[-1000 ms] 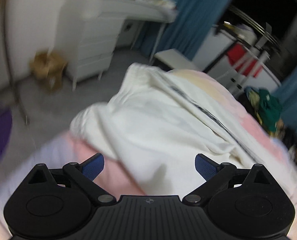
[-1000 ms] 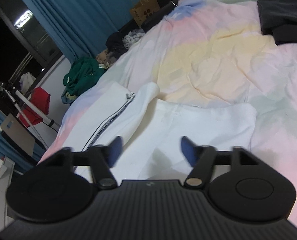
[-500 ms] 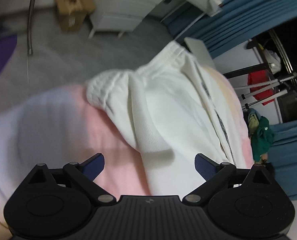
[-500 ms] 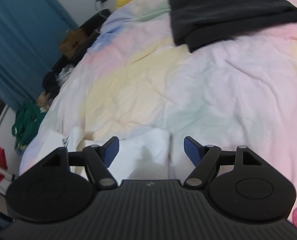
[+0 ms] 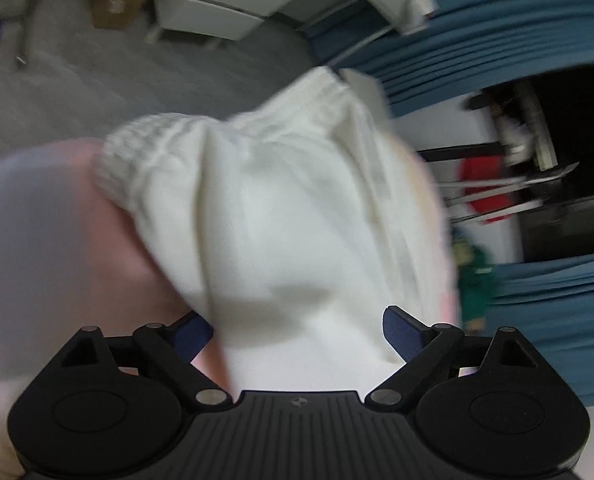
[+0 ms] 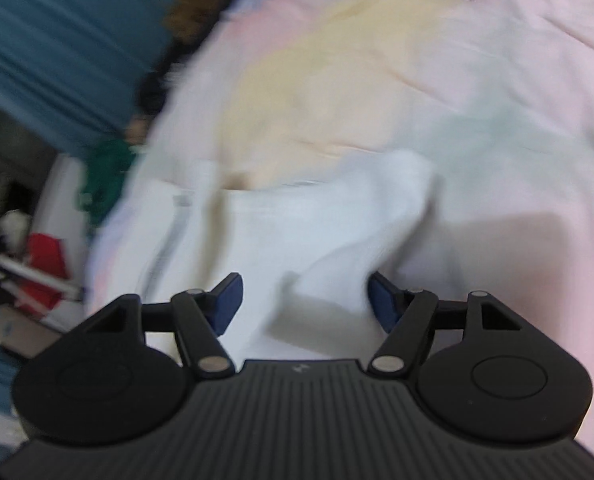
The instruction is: Fold clothes
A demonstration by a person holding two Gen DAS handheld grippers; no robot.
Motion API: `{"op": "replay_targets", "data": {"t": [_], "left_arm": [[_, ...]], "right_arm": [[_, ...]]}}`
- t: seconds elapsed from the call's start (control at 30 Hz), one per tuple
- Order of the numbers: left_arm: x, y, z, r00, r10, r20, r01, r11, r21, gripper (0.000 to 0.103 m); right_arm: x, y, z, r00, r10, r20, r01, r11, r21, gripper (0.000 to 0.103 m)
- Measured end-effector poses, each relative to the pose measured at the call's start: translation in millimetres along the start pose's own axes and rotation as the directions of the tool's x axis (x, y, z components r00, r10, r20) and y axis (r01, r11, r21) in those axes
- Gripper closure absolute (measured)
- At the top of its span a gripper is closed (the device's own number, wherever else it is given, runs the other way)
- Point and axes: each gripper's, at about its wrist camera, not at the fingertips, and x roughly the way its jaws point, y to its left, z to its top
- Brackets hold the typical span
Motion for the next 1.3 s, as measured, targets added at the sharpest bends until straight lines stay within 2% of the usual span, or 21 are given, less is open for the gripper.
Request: {"op": "replay_targets", "data": {"t": [0.03, 0.13, 0.3, 0.37, 0.4, 0.5, 0.6, 0.63, 0.7, 0.83, 0.97, 1.07, 1.1, 1.13, 1.23, 1.27, 1.3], "left_arm": [[1, -1, -1, 1.0, -0.005, -0.006, 0.005, 1.0, 0.008, 0.01], [6, -3, -3, 0.999, 0.019, -0.027, -0.019, 0.999, 0.026, 0.01], [19, 2, -3, 0.995, 0.076, -0.071, -0.075, 0.997, 0.011, 0.012], [21, 2, -3, 0.994, 0.085, -0.068, -0.085, 0.996, 0.009, 0.012], [22, 2, -2, 0.994, 0.086, -0.067, -0.085, 0.996, 0.009, 0.012], [24, 2, -2, 0.994, 0.088, -0.065, -0.087, 0.996, 0.01, 0.012], [26, 3, -1, 0.994, 0.089, -0.063, -0.089, 0.996, 0.012, 0.012], [26, 3, -1, 0.994, 0.085, -0.064, -0.085, 0.996, 0.011, 0.012], [23, 4, -3, 0.995, 0.078, -0.066, -0.078, 0.997, 0.007, 0.012], [24, 5, 0, 0.996, 0.062, -0.068, -0.063, 0.998, -0.008, 0.012], [23, 9, 1, 0.996, 0.061, -0.068, -0.063, 0.998, -0.023, 0.012], [25, 8, 0, 0.995, 0.065, -0.073, -0.066, 0.998, -0.019, 0.012], [26, 8, 0, 0.995, 0.066, -0.073, -0.067, 0.998, -0.014, 0.012], [26, 7, 0, 0.995, 0.065, -0.075, -0.066, 0.998, -0.013, 0.012], [29, 7, 0, 0.995, 0.06, -0.081, -0.061, 0.998, -0.013, 0.012], [29, 7, 0, 0.995, 0.058, -0.082, -0.06, 0.998, -0.017, 0.012], [30, 7, 0, 0.995, 0.057, -0.082, -0.059, 0.998, -0.021, 0.012]], "right_arm": [[-2, 4, 1, 0.999, 0.043, 0.006, -0.043, 0.999, -0.003, 0.034], [-1, 11, 1, 0.999, 0.042, 0.017, -0.041, 0.999, -0.022, 0.034], [6, -6, 4, 0.994, -0.113, -0.008, 0.114, 0.993, 0.017, 0.033], [7, -16, 5, 0.971, -0.239, 0.001, 0.239, 0.97, 0.035, 0.032], [8, -21, 5, 0.964, -0.268, 0.002, 0.267, 0.963, 0.045, 0.034], [10, -26, 6, 0.97, -0.242, -0.018, 0.242, 0.969, 0.056, 0.033], [13, -18, 3, 0.993, -0.1, -0.065, 0.104, 0.993, 0.058, 0.033], [15, -14, 0, 0.995, -0.043, -0.089, 0.049, 0.997, 0.066, 0.033], [16, -5, -3, 0.995, 0.022, -0.101, -0.017, 0.999, 0.05, 0.033], [15, 8, -2, 0.993, 0.087, -0.084, -0.086, 0.996, 0.025, 0.033], [18, 6, -1, 0.995, -0.039, -0.088, 0.036, 0.999, -0.039, 0.033], [27, -3, -5, 0.981, -0.14, -0.137, 0.132, 0.989, -0.062, 0.034], [28, -7, -6, 0.98, -0.139, -0.142, 0.132, 0.989, -0.062, 0.036], [27, -7, -6, 0.982, -0.122, -0.141, 0.115, 0.992, -0.057, 0.037], [22, -5, -5, 0.99, -0.059, -0.131, 0.054, 0.998, -0.041, 0.063], [20, -3, -6, 0.991, -0.05, -0.123, 0.044, 0.998, -0.047, 0.075], [18, -1, -5, 0.992, -0.044, -0.12, 0.037, 0.998, -0.054, 0.081]]}}
